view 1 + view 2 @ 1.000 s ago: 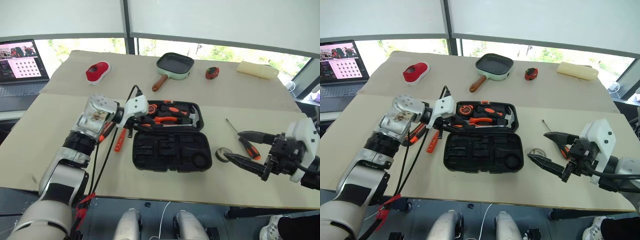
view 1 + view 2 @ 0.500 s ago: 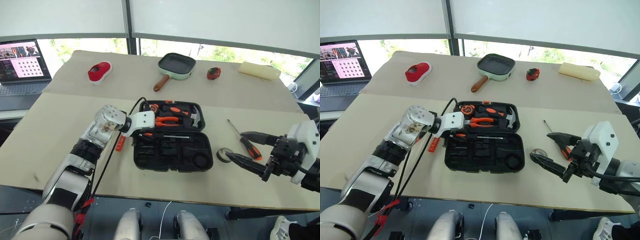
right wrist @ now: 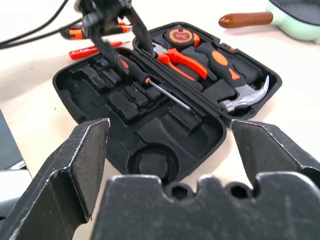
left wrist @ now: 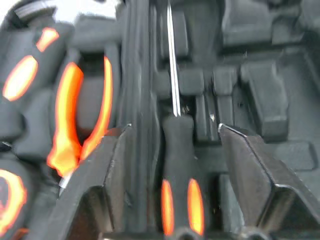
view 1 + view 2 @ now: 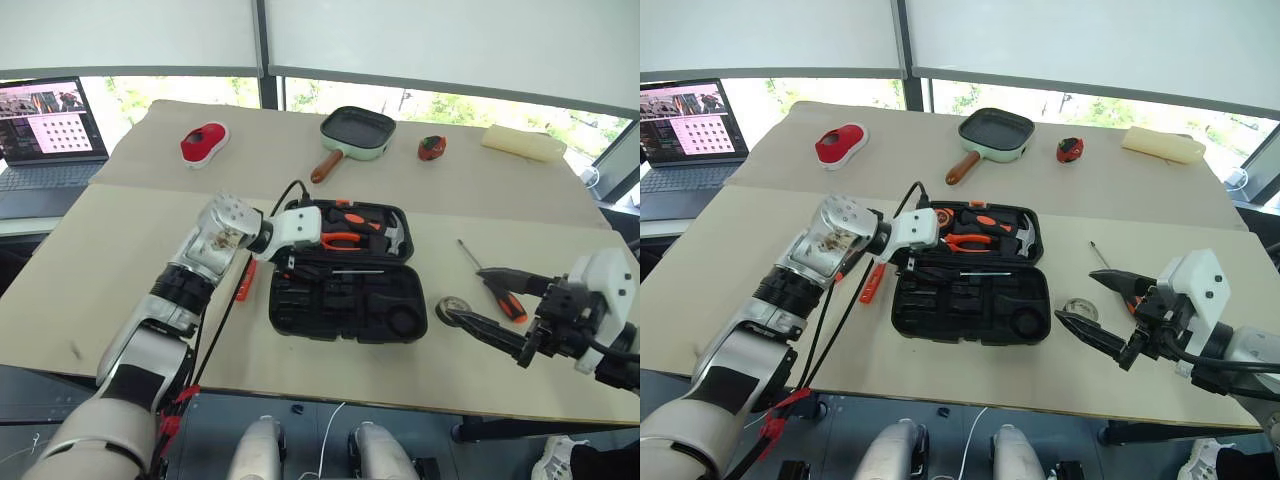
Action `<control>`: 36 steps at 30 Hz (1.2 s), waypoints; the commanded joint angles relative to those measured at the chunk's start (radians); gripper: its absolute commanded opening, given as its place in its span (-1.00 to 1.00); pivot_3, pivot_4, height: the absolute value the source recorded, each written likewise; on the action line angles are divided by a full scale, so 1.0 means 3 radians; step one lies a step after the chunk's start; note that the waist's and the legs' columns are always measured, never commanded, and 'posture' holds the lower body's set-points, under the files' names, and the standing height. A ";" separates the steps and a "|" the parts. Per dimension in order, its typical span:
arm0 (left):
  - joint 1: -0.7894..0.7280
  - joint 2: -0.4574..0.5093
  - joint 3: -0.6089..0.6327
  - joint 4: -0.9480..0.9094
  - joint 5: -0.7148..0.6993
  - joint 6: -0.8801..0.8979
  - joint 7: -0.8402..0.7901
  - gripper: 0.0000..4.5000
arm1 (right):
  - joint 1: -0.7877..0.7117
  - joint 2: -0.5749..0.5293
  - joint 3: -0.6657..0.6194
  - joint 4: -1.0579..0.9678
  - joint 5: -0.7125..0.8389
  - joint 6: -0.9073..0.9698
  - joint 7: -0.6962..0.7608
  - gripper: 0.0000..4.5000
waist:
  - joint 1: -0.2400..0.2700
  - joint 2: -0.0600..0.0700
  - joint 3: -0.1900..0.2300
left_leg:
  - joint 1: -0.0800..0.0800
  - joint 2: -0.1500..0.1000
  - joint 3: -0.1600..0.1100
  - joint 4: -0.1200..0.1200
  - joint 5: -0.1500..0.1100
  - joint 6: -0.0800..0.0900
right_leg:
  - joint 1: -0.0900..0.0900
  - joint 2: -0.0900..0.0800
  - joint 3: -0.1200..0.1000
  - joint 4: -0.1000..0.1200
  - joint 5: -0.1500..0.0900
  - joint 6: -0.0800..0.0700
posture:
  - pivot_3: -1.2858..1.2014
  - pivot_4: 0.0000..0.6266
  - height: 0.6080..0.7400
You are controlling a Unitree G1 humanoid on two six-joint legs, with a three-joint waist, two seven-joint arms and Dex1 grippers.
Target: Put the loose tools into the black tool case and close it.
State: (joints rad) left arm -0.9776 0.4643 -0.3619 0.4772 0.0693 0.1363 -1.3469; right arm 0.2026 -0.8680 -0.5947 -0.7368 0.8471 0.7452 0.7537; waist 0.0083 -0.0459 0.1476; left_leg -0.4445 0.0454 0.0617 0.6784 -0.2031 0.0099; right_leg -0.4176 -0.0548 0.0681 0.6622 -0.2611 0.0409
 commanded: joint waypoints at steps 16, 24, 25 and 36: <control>-0.0001 -0.0141 -0.0302 0.0339 0.0316 -0.0432 0.0071 -0.99 | -0.0025 0.0036 0.0019 -0.0026 0.0007 -0.0125 -0.0057 1.00 | 0.0001 0.0000 0.0000 | -0.0001 0.0000 0.0000 0.0000 0.0000 0.0000 | 0.0000 0.0000 0.0000 0.0000 0.0000 0.0000 | 0.03 -0.52 1.00; -0.0018 -0.0221 -0.0449 0.0788 0.0606 -0.0882 0.0306 -0.99 | 0.0014 0.0071 0.0049 -0.0068 0.0003 -0.0128 -0.0082 1.00 | 0.0020 0.0002 -0.0001 | 0.0036 -0.0001 -0.0003 0.0000 0.0000 0.0000 | 0.0050 -0.0002 -0.0005 -0.0017 -0.0002 0.0003 | 0.03 -0.52 1.00; -0.0023 -0.0231 -0.0444 0.0821 0.0612 -0.0902 0.0312 -0.99 | 0.0021 0.0077 0.0048 -0.0074 0.0004 -0.0128 -0.0086 1.00 | 0.0020 0.0002 -0.0001 | 0.0041 -0.0001 -0.0003 0.0000 0.0000 0.0000 | 0.0055 -0.0002 -0.0005 -0.0018 -0.0002 0.0003 | 0.03 -0.52 1.00; -0.0026 -0.0126 0.0427 0.0093 -0.0678 0.0522 -0.0488 -0.77 | 0.0694 0.0245 -0.0515 0.0004 -0.0216 -0.0104 -0.0133 1.00 | 0.0001 0.0003 -0.0001 | 0.0023 0.0001 -0.0006 -0.0001 0.0001 0.0002 | 0.0040 -0.0003 -0.0007 -0.0019 -0.0002 0.0003 | 0.03 -0.52 1.00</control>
State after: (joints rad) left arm -0.9823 0.4027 -0.2999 0.6003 -0.0349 0.2047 -1.4409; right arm 0.3807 -0.8104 -0.6687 -0.7394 0.8009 0.7288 0.7169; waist 0.0085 -0.0450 0.1472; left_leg -0.4379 0.0456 0.0590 0.6779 -0.2029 0.0104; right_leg -0.4062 -0.0554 0.0658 0.6569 -0.2620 0.0420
